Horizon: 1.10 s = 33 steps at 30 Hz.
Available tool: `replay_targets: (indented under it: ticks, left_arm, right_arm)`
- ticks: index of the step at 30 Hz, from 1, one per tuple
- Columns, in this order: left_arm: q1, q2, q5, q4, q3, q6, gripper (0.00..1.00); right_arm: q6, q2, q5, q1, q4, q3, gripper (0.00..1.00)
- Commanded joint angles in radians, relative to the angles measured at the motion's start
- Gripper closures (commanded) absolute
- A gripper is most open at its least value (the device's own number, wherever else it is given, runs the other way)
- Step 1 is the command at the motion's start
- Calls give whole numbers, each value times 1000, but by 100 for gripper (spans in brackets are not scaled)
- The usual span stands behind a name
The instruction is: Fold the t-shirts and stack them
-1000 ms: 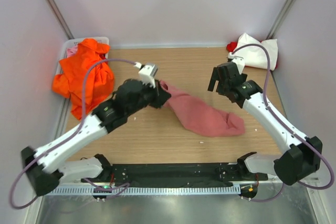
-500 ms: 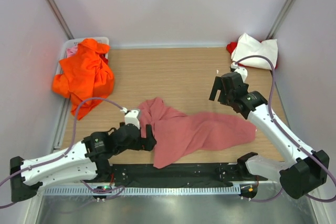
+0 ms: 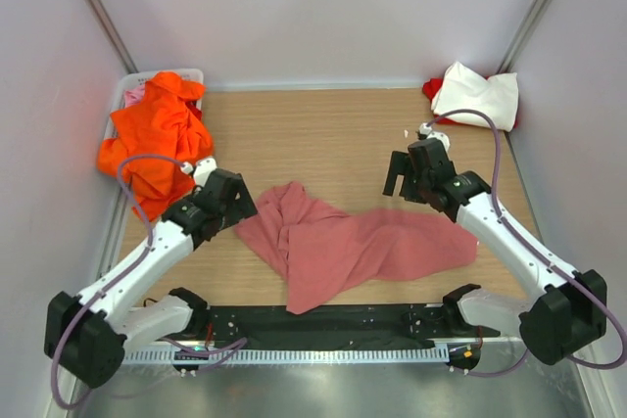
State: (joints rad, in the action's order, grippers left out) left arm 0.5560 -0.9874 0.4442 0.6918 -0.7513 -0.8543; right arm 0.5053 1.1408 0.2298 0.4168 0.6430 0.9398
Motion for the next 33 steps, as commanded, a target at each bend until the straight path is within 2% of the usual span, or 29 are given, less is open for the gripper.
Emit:
replay_targets:
  ticks: [1,6,9,10,11,12,14,16,17,20,24,26,33]
  left_arm:
    - [-102,-123,-149,-147,-34,98,4]
    - [-139,-299,-240,-270,-66,104,14]
    - [-145,-326,-236,-305,-37,100,24]
    - [-148,-320,-240,-328,-23,90,29]
    - [-154,-315,-251,-339,-7,87,40]
    - [-163,-312,-257,-345,15,86,46]
    - [-176,-298,-278,-336,35,78,54]
    - [-188,-280,-289,-327,50,77,49]
    - [-189,-261,-298,-328,72,74,39]
    - [-194,-237,-315,-362,134,55,29]
    - [-208,-205,-351,-402,173,55,29]
    - [-211,-198,-360,-432,191,58,32]
    - [-257,-194,-430,-498,237,64,37]
  right_arm:
    - [-31,34,-67,7,-65,-10,6]
    - [-82,80,-290,74,-175,2,6]
    - [-102,187,-310,158,-181,111,6]
    - [-108,273,-287,215,-166,196,8]
    - [-114,318,-274,244,-154,242,10]
    - [-128,361,-270,264,-126,287,16]
    - [-140,497,-245,330,-96,422,19]
    - [-162,589,-234,375,-34,555,21]
    - [-165,627,-186,419,-16,595,21]
    - [-175,784,-123,493,53,729,21]
    - [-160,945,-75,530,135,855,24]
    - [-148,967,-29,548,174,876,27]
    - [-71,866,-3,628,158,739,28]
